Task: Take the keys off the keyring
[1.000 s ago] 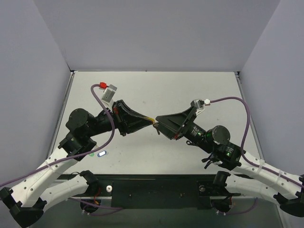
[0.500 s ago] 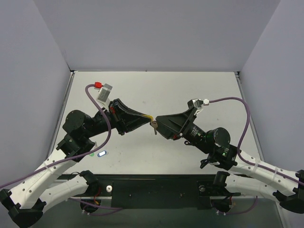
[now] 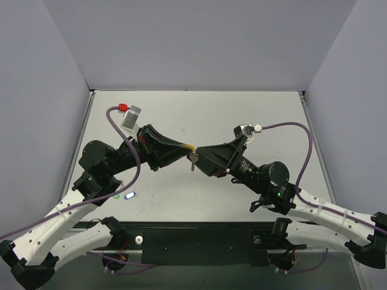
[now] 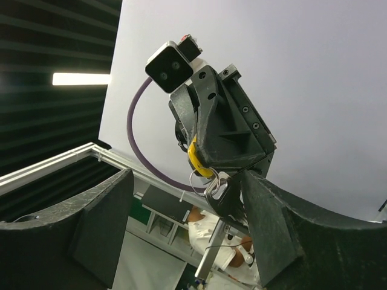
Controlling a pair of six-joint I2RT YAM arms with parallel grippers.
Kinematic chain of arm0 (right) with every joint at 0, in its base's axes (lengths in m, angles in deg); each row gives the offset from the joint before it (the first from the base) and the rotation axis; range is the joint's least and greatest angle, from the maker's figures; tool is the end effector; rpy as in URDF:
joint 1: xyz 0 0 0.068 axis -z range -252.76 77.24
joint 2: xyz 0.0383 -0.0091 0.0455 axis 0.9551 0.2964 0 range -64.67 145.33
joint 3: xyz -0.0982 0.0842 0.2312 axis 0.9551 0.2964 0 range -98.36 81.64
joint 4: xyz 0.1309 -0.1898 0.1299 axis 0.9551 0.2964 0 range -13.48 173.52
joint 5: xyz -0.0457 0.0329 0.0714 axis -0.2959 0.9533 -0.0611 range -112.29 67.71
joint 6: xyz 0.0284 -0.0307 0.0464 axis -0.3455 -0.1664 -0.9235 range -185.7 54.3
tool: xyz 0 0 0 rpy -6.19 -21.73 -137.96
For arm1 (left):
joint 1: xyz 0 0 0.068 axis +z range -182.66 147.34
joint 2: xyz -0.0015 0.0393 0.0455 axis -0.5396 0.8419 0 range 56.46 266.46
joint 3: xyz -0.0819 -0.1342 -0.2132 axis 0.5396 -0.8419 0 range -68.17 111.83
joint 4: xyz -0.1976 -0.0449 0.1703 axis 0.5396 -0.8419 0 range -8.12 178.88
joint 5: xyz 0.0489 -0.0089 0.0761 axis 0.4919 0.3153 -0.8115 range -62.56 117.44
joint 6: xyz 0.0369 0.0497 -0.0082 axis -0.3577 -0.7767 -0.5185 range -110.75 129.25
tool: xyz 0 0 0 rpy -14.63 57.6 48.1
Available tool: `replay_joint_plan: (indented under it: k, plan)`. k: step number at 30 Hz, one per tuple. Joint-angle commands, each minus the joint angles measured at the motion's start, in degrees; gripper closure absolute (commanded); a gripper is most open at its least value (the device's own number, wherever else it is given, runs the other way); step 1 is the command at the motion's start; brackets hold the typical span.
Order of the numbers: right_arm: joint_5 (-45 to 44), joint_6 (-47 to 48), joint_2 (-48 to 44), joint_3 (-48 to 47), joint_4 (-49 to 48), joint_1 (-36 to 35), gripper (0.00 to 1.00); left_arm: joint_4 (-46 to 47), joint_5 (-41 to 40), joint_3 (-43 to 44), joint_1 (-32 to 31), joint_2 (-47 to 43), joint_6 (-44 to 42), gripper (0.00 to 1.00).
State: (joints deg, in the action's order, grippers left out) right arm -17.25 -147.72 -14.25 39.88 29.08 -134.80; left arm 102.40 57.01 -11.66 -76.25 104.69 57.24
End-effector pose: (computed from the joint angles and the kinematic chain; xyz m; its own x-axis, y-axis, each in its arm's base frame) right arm 0.0931 0.1840 0.4086 -0.8624 0.4794 -0.1627 -0.4175 -0.4916 0.7642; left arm 0.1243 -0.1506 0.4424 -0.5121 -0.4047 -0.7576 0.8233 0.0201 -0.5672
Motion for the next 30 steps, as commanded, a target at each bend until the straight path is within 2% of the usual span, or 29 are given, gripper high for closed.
replay_joint_plan:
  k: [1, 12, 22, 30]
  plan:
    - [1.7, -0.9, 1.1, -0.6, -8.5, -0.7, 0.32, 5.3, -0.2, 2.8, -0.3, -0.1, 1.8, 1.00]
    - [1.6, -1.7, 1.9, -0.4, -10.7, -1.0, 0.32, 5.2, -0.2, 2.6, -0.3, -0.7, 1.4, 1.00]
    - [1.1, 0.7, -1.1, -0.5, -5.4, -0.9, 0.32, -2.3, -0.9, 4.3, -0.3, -1.6, -2.9, 1.00]
    - [0.9, 2.3, -2.8, -1.2, -2.4, -0.8, 0.32, -3.3, -0.9, 4.3, -0.3, -2.2, -3.5, 1.00]
